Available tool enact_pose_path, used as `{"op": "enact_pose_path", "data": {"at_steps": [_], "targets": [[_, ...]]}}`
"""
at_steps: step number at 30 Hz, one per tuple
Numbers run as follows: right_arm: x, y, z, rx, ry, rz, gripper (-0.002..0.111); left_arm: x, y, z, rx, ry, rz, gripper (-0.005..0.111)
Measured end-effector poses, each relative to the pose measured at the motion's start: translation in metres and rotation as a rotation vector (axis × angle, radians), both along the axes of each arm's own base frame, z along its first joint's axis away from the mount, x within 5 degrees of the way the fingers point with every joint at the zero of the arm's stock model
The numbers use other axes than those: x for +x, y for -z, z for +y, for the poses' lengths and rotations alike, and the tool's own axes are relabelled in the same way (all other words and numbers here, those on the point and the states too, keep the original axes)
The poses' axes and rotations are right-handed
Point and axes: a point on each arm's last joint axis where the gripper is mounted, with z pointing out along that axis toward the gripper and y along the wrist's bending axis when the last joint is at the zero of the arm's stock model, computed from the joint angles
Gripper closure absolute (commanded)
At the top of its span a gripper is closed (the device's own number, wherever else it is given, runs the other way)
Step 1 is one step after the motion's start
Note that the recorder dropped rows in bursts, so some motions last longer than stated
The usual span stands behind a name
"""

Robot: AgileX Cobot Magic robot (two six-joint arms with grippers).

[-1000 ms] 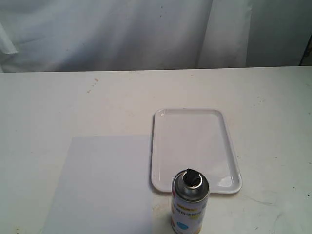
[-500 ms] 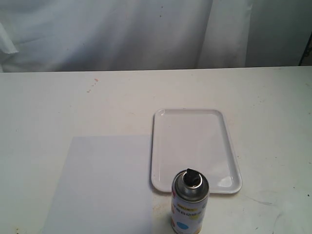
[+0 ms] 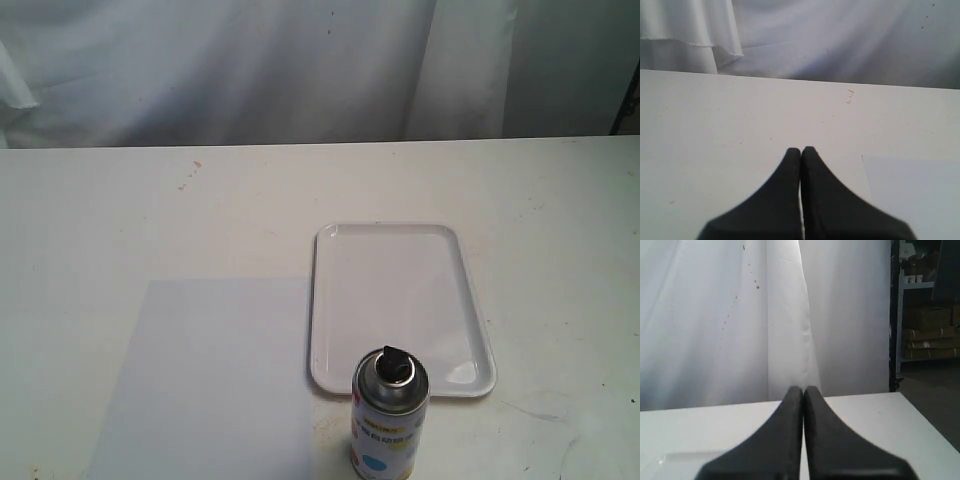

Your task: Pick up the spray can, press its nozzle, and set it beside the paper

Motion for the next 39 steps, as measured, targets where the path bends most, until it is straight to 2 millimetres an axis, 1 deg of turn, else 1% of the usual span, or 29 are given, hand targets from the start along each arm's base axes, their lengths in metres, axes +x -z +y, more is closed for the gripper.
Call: {"op": "enact_pose_path", "data": {"at_steps": [5, 8, 11, 14, 16, 20, 25, 27, 31, 35, 39], "targets": [[-0.002, -0.014, -0.002, 0.015, 0.015, -0.157, 0.108, 0.000, 0.000, 0.000, 0.000, 0.000, 0.000, 0.107], [-0.006, -0.024, -0.003, 0.056, 0.022, -0.270, 0.108, 0.000, 0.000, 0.000, 0.000, 0.000, 0.000, 0.107], [-0.007, -0.030, -0.004, 0.104, 0.023, -0.306, 0.108, 0.000, 0.000, 0.000, 0.000, 0.000, 0.000, 0.107], [-0.011, -0.045, -0.005, 0.108, 0.027, -0.353, 0.108, 0.000, 0.000, 0.000, 0.000, 0.000, 0.000, 0.107], [-0.012, -0.060, -0.005, 0.084, 0.035, -0.384, 0.108, 0.000, 0.000, 0.000, 0.000, 0.000, 0.000, 0.107], [-0.006, -0.084, -0.006, 0.061, 0.050, -0.410, 0.108, 0.000, 0.000, 0.000, 0.000, 0.000, 0.000, 0.107], [0.017, -0.114, -0.004, 0.048, 0.063, -0.392, 0.108, 0.000, 0.000, 0.000, 0.000, 0.000, 0.000, 0.107], [0.033, -0.125, -0.002, 0.028, 0.059, -0.366, 0.108, 0.000, 0.000, 0.000, 0.000, 0.000, 0.000, 0.107], [0.066, -0.136, 0.005, 0.011, 0.012, -0.330, 0.108, 0.000, 0.000, 0.000, 0.000, 0.000, 0.000, 0.107], [0.099, -0.131, 0.015, 0.010, -0.075, -0.306, 0.108, 0.000, 0.000, 0.000, 0.000, 0.000, 0.000, 0.107], [0.127, -0.110, 0.026, -0.014, -0.170, -0.208, 0.108, 0.000, 0.000, 0.000, 0.000, 0.000, 0.000, 0.107]]}}
